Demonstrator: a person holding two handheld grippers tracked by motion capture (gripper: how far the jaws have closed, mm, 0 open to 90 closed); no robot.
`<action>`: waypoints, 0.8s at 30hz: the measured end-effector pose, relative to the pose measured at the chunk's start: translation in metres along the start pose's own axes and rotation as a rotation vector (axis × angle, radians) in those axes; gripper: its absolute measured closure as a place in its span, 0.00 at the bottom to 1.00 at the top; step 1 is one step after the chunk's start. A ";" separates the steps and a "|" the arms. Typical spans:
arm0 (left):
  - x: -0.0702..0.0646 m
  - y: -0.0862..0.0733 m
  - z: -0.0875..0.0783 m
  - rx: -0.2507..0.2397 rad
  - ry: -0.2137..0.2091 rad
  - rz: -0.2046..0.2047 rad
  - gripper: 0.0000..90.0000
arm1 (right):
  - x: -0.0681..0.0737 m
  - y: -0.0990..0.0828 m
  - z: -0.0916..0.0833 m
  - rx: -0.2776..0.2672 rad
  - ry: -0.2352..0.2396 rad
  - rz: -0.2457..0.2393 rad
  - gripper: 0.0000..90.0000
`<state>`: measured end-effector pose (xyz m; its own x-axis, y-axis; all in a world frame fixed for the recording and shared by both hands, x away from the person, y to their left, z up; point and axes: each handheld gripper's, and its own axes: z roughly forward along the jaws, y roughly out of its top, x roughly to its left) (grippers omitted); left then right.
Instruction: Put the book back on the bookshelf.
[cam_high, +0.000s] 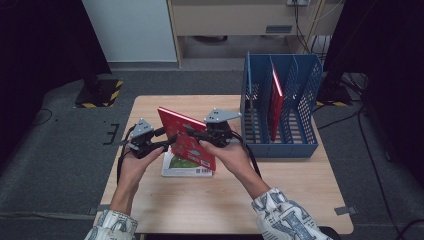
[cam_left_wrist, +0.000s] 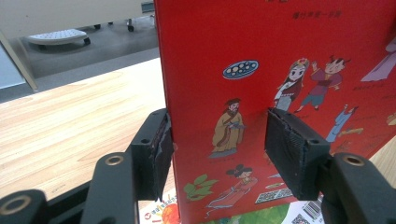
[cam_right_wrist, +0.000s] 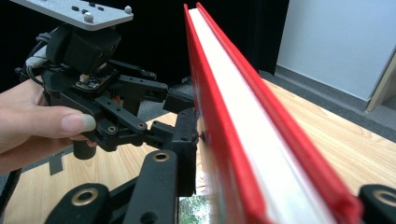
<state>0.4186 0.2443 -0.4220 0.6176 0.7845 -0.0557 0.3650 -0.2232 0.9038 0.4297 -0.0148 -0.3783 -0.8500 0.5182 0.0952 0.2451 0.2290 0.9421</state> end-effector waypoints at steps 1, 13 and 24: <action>0.000 0.000 0.000 0.000 0.000 0.000 0.46 | 0.000 0.000 0.000 0.000 0.000 0.001 0.80; 0.000 0.000 0.001 -0.002 -0.001 -0.004 0.46 | -0.001 0.000 0.001 0.000 0.002 0.002 0.83; -0.004 -0.021 -0.002 0.008 0.023 -0.043 0.27 | -0.001 0.001 0.001 -0.003 -0.008 -0.003 0.87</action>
<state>0.4075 0.2470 -0.4402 0.5851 0.8065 -0.0850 0.3968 -0.1933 0.8973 0.4314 -0.0148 -0.3782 -0.8467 0.5244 0.0895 0.2411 0.2283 0.9433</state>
